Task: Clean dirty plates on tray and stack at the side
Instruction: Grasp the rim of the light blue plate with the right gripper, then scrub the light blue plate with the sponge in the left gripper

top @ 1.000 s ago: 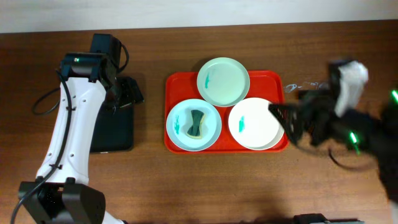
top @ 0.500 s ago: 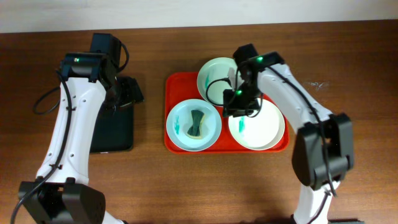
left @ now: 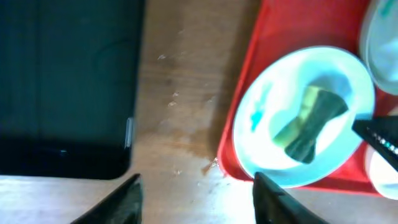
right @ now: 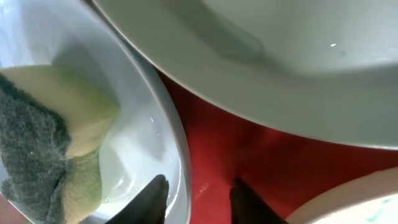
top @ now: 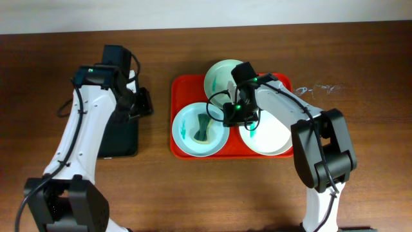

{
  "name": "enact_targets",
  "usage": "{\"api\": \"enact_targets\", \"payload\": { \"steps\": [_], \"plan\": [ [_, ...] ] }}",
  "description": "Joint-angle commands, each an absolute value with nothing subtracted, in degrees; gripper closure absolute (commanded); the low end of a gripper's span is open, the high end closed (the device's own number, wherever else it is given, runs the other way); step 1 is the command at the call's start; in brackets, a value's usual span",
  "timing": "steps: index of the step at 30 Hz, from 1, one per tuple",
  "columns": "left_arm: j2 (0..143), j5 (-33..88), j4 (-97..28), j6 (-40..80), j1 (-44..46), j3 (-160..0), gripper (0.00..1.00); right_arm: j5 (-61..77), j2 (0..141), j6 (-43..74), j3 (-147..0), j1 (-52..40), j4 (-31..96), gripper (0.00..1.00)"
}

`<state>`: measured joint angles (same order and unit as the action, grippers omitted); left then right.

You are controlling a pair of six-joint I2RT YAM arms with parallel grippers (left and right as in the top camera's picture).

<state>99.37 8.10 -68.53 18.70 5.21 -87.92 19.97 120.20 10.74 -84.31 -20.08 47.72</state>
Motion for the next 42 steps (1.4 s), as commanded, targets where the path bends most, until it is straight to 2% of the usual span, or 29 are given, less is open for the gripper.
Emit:
{"api": "enact_targets", "payload": {
  "steps": [1, 3, 5, 6, 8, 10, 13, 22, 24, 25, 26, 28, 31, 35, 37, 40, 42],
  "plan": [
    [99.68, 19.7, -64.38, 13.76, 5.32, -82.96, 0.53, 20.32, 120.4, 10.98, -83.46, -20.25, 47.62, 0.76],
    [99.68, 23.44, -60.55, 13.13, 6.39, -79.55, 0.53, 20.34, 120.4, 11.0, -82.26, -20.25, 46.78, 0.78],
    [99.7, 25.78, -54.37, 13.15, 9.87, -75.31, 0.43, 20.36, 120.4, 11.0, -79.81, -20.25, 44.69, 0.77],
    [99.81, 25.71, -52.31, 13.15, 11.62, -74.17, 0.42, 20.36, 120.4, 10.98, -79.66, -20.23, 44.77, 0.77],
    [100.75, 25.45, -47.99, 13.17, 16.16, -73.12, 0.54, 22.04, 120.4, 10.98, -79.66, -20.25, 44.86, 0.79],
    [101.75, 22.04, -44.73, 13.43, 19.16, -73.12, 0.58, 22.7, 120.4, 10.98, -79.66, -20.29, 44.8, 0.84],
    [104.68, 16.91, -41.12, 17.3, 22.63, -73.12, 0.54, 22.92, 120.4, 10.98, -79.66, -20.34, 45.04, 0.92],
    [112.62, 20.67, -36.8, 17.3, 23.64, -73.12, 0.66, 22.9, 120.4, 11.03, -79.66, -20.34, 44.93, 0.92],
    [113.67, 21.15, -35.81, 17.3, 23.66, -73.12, 0.72, 22.9, 120.4, 11.03, -79.66, -20.34, 44.95, 0.93],
    [113.99, 19.57, -35.59, 17.3, 23.64, -73.12, 0.87, 22.9, 120.4, 11.03, -79.66, -20.34, 44.97, 0.93],
    [114.06, 17.17, -35.62, 17.3, 23.64, -73.12, 0.94, 22.9, 120.4, 11.03, -79.66, -20.34, 44.97, 0.92],
    [114.28, 11.29, -36.01, 17.3, 23.64, -73.1, 1.0, 22.9, 120.4, 11.03, -79.66, -20.34, 44.99, 0.93],
    [114.32, 3.57, -37.1, 17.32, 23.64, -73.12, 1.0, 22.79, 120.4, 11.0, -79.66, -20.34, 45.3, 0.92],
    [113.97, -18.65, -46.87, 25.52, 23.42, -76.16, 1.0, 20.69, 120.4, 11.0, -79.66, -20.34, 46.35, 0.92],
    [113.73, -22.35, -49.28, 25.47, 23.42, -77.84, 1.0, 20.71, 120.4, 11.0, -79.66, -20.34, 46.35, 0.92],
    [113.38, -21.52, -51.99, 25.52, 23.51, -81.8, 1.0, 20.71, 120.4, 11.0, -79.66, -20.34, 46.46, 0.93],
    [112.9, -8.91, -51.16, 25.47, 23.46, -83.88, 1.0, 20.71, 120.4, 11.0, -79.66, -20.34, 46.41, 0.93]
  ]
}}
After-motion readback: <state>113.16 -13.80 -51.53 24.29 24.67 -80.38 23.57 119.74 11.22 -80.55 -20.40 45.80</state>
